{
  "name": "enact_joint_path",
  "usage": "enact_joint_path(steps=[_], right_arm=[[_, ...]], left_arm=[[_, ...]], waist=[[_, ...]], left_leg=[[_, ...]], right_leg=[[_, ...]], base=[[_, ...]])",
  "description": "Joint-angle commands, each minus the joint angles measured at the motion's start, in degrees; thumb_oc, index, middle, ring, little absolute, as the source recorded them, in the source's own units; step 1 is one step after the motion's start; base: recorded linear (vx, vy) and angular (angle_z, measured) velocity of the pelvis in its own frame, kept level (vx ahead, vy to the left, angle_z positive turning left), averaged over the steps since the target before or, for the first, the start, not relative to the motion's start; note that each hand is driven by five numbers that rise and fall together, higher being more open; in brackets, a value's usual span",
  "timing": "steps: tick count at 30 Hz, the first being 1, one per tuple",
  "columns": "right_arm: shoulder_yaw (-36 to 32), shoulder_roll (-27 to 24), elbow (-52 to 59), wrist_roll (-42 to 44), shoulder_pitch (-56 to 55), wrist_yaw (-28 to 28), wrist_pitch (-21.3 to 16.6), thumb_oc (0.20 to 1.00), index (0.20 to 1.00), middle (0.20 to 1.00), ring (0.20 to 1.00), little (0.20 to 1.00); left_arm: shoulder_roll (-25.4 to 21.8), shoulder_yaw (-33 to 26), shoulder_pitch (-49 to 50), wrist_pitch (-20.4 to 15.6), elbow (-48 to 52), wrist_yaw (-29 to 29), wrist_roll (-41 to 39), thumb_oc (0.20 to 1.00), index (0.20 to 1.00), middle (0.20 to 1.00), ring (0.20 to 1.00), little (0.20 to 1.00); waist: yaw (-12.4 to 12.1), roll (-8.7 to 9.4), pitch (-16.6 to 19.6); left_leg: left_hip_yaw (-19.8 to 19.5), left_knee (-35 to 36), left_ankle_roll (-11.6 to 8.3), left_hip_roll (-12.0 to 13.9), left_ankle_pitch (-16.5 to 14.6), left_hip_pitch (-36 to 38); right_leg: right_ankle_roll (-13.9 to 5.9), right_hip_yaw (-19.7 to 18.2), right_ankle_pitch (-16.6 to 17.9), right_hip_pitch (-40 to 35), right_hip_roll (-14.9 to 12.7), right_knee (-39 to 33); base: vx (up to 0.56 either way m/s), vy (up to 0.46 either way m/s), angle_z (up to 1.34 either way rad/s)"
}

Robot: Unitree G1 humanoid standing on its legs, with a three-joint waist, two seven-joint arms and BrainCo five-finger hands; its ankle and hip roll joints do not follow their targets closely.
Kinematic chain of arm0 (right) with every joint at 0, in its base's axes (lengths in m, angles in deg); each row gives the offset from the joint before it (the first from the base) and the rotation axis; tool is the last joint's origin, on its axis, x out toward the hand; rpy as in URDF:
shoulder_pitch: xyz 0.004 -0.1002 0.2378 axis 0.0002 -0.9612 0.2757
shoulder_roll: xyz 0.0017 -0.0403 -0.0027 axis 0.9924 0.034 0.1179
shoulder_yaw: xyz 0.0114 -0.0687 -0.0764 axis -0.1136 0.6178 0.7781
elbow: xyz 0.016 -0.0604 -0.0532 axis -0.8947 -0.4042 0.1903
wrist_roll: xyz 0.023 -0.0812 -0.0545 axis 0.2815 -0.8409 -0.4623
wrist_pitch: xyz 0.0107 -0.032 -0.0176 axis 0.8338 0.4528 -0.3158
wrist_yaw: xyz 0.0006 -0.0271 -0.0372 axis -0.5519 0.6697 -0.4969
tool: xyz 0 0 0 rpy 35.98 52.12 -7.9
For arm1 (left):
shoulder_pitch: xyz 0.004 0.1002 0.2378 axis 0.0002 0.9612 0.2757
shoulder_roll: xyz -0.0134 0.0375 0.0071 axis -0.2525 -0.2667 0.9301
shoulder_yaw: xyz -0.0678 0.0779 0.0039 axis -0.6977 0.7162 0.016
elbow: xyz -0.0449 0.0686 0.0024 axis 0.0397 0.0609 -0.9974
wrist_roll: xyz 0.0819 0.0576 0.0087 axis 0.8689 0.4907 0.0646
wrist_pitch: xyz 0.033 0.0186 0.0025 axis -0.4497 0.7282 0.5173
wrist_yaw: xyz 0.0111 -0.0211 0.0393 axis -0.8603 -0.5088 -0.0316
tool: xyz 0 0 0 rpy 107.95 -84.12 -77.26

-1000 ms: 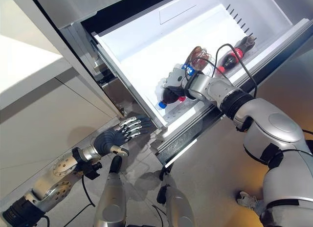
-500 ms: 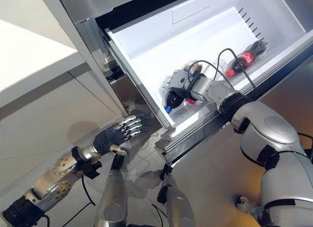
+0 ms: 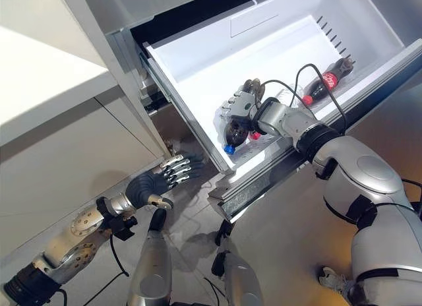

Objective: Take the drinks into the refrigerator

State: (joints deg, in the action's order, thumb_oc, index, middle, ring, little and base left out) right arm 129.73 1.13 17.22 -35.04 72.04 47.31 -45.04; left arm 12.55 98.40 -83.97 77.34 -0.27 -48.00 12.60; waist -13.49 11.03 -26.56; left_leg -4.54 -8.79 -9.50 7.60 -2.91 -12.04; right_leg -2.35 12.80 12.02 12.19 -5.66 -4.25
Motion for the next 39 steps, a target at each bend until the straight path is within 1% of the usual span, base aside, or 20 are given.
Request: enact_joint_path(steps=[1,3,4,5,6,7,8,9,11,12,14,15,19,22,23,25,29,34,37,39], right_arm=[[-1.00,-5.46,2.95,7.26,7.63,0.57,1.62,1.000,1.000,1.000,1.000,1.000],[-2.50,-7.71,5.84,9.33,7.41,0.95,1.83,1.000,1.000,1.000,1.000,1.000],[-5.17,-12.68,11.95,12.16,6.65,2.12,1.50,1.000,1.000,1.000,1.000,1.000],[-5.47,-13.08,12.61,12.27,6.34,1.84,1.69,1.000,1.000,1.000,1.000,1.000],[-9.50,-18.45,20.09,15.89,4.08,2.54,0.78,1.000,1.000,1.000,1.000,1.000],[-10.05,-18.83,20.72,15.94,3.51,2.31,0.94,1.000,1.000,1.000,1.000,1.000],[-14.95,-24.38,27.12,18.19,-1.59,3.19,-0.11,1.000,1.000,1.000,1.000,1.000],[-18.18,-26.68,29.34,19.16,-4.56,4.08,-0.57,1.000,1.000,1.000,1.000,1.000],[-22.60,-28.58,31.92,20.07,-9.20,4.60,-0.96,1.000,1.000,1.000,1.000,1.000],[-30.01,-31.44,36.27,22.07,-17.24,5.45,-2.18,1.000,1.000,1.000,1.000,1.000],[-38.99,-31.80,39.72,23.32,-27.36,6.20,-3.11,1.000,1.000,1.000,1.000,1.000],[-40.54,-31.84,40.40,23.19,-29.07,6.07,-3.06,1.000,1.000,1.000,1.000,1.000],[-58.33,-28.47,45.67,23.52,-50.50,7.58,-4.55,1.000,1.000,1.000,1.000,1.000],[-65.05,-25.12,47.91,23.07,-59.57,7.87,-4.90,1.000,1.000,1.000,1.000,1.000],[-69.56,-21.99,48.88,22.03,-66.36,8.18,-5.15,1.000,1.000,1.000,1.000,1.000],[-72.33,-18.94,48.37,21.13,-71.42,8.75,-4.99,1.000,1.000,1.000,1.000,1.000],[-74.84,-14.61,47.16,18.87,-78.46,8.74,-4.26,1.000,1.000,1.000,1.000,1.000],[-70.42,-6.53,35.77,17.78,-82.07,8.80,-2.29,1.000,1.000,1.000,1.000,1.000],[-67.82,-5.25,33.04,17.81,-81.49,8.11,-2.28,1.000,1.000,1.000,1.000,1.000],[-63.03,-2.85,27.29,18.87,-79.57,7.36,-2.01,0.351,0.351,0.351,0.351,0.351]], left_arm=[[-1.36,-0.90,2.11,-2.47,7.15,-1.62,0.15,1.000,1.000,1.000,1.000,1.000],[-1.52,-1.66,2.77,-2.46,7.04,-1.55,0.31,1.000,1.000,1.000,1.000,1.000],[-1.32,-3.51,4.20,-2.44,6.50,-1.15,0.98,1.000,1.000,1.000,1.000,1.000],[-1.43,-3.51,4.31,-2.40,6.62,-1.15,1.02,1.000,1.000,1.000,1.000,1.000],[-1.13,-5.11,5.63,-2.28,6.11,-1.05,1.52,1.000,1.000,1.000,1.000,1.000],[-1.32,-5.02,5.69,-2.26,6.18,-1.06,1.54,1.000,1.000,1.000,1.000,1.000],[-0.69,-6.72,7.15,-2.15,5.63,-1.17,2.21,1.000,1.000,1.000,1.000,1.000],[-0.56,-7.33,7.95,-2.23,5.51,-1.41,2.37,1.000,1.000,1.000,1.000,1.000],[-0.52,-7.75,8.65,-2.37,5.31,-1.41,2.54,1.000,1.000,1.000,1.000,1.000],[0.43,-9.58,10.20,-2.74,4.66,-1.71,3.13,1.000,1.000,1.000,1.000,1.000],[1.33,-11.00,11.54,-3.23,4.17,-1.87,3.84,1.000,1.000,1.000,1.000,1.000],[0.95,-10.78,11.60,-3.23,4.24,-1.90,3.90,1.000,1.000,1.000,1.000,1.000],[4.32,-13.33,14.40,-4.28,2.94,-1.62,5.40,1.000,1.000,1.000,1.000,1.000],[5.45,-13.79,15.54,-4.39,2.72,-1.39,6.25,1.000,1.000,1.000,1.000,1.000],[7.01,-15.37,16.95,-4.78,2.29,-1.39,6.96,1.000,1.000,1.000,1.000,1.000],[7.94,-15.79,17.88,-5.00,1.99,-1.40,7.47,1.000,1.000,1.000,1.000,1.000],[9.18,-16.57,19.39,-5.29,1.89,-1.40,8.98,1.000,1.000,1.000,1.000,1.000],[11.04,-16.31,20.42,-5.96,1.42,-1.35,10.87,1.000,1.000,1.000,1.000,1.000],[11.38,-16.33,20.66,-6.17,1.36,-1.25,11.00,1.000,1.000,1.000,1.000,1.000],[11.67,-15.40,20.37,-6.69,1.55,-0.91,10.87,1.000,1.000,1.000,1.000,1.000]], waist=[[-0.78,-0.56,1.83],[-0.67,-0.28,2.30],[0.05,0.13,3.46],[-0.03,0.19,3.45],[1.05,0.38,4.43],[0.91,0.50,4.44],[2.05,0.42,5.58],[2.44,0.39,6.10],[2.72,0.44,6.66],[3.93,0.01,7.79],[4.86,-0.41,8.91],[4.58,-0.15,8.97],[6.82,-1.66,11.64],[7.03,-2.36,12.64],[7.93,-3.33,13.60],[8.45,-4.11,14.30],[9.21,-5.11,15.43],[10.10,-6.68,16.82],[10.14,-6.94,17.15],[9.89,-7.38,17.42]], left_leg=[[1.48,4.64,7.60,-6.00,1.21,1.55],[1.55,4.73,7.56,-6.04,1.17,2.00],[1.78,5.02,7.58,-5.91,1.01,2.96],[1.76,5.09,7.58,-5.91,1.02,3.07],[2.07,5.22,7.59,-5.87,0.79,3.94],[2.04,5.25,7.59,-5.87,0.78,4.02],[2.33,5.36,7.60,-5.74,0.53,4.88],[2.46,5.38,7.63,-5.77,0.39,5.28],[2.47,5.39,7.66,-5.74,0.23,5.77],[2.86,5.30,7.62,-5.67,-0.06,6.63],[3.17,5.28,7.61,-5.48,-0.40,7.77],[3.09,5.31,7.59,-5.46,-0.43,7.85],[3.99,6.24,7.69,-5.28,-1.06,11.28],[4.39,6.78,7.77,-5.19,-1.35,12.66],[4.65,7.07,7.79,-5.10,-1.60,13.67],[5.01,7.49,7.76,-5.00,-1.71,14.68],[5.46,8.27,7.71,-5.04,-1.83,16.01],[6.25,8.91,7.57,-4.94,-2.05,17.26],[6.41,9.01,7.51,-4.89,-2.09,17.45],[6.50,9.05,7.52,-5.06,-2.18,17.82]], right_leg=[[-2.97,0.05,-9.17,-4.95,1.63,7.36],[-2.98,-0.05,-9.09,-5.47,1.70,7.14],[-3.05,-0.10,-9.02,-6.18,1.73,6.96],[-3.06,-0.08,-9.03,-6.28,1.74,6.91],[-3.11,-0.33,-9.05,-6.93,1.70,6.83],[-3.11,-0.29,-9.06,-7.03,1.71,6.79],[-3.13,-0.28,-9.29,-7.98,1.69,6.70],[-3.10,-0.30,-9.43,-8.46,1.73,6.64],[-3.09,-0.29,-9.64,-8.91,1.76,6.64],[-3.10,-0.51,-10.05,-9.77,1.82,6.64],[-3.11,-0.54,-10.46,-10.55,1.85,6.73],[-3.11,-0.46,-10.50,-10.65,1.88,6.73],[-3.09,-0.70,-11.55,-13.01,1.91,6.97],[-3.09,-1.02,-11.91,-14.05,1.80,6.93],[-3.08,-1.23,-12.32,-14.76,1.73,6.95],[-3.10,-1.43,-12.52,-15.34,1.69,6.87],[-3.16,-1.65,-12.79,-16.19,1.78,6.59],[-3.25,-1.92,-13.00,-16.77,1.81,6.17],[-3.30,-2.01,-13.05,-16.86,1.77,6.12],[-3.36,-1.92,-12.95,-17.15,1.55,6.11]], base=[[0.00,0.000,0.00],[0.02,-0.001,0.00],[0.03,-0.003,-0.01],[0.06,-0.001,-0.02],[0.03,-0.001,-0.05],[0.07,-0.007,-0.11],[0.07,-0.010,-0.13],[0.08,-0.010,-0.10],[0.06,-0.004,-0.01],[0.09,-0.004,-0.01],[0.09,-0.009,-0.02],[0.07,-0.007,-0.03],[0.12,0.011,-0.09],[0.09,0.016,-0.05],[0.08,0.013,-0.08],[0.09,0.018,-0.11],[0.06,0.007,-0.02],[0.02,0.003,0.00],[0.00,0.000,0.00],[0.00,0.000,0.00]])
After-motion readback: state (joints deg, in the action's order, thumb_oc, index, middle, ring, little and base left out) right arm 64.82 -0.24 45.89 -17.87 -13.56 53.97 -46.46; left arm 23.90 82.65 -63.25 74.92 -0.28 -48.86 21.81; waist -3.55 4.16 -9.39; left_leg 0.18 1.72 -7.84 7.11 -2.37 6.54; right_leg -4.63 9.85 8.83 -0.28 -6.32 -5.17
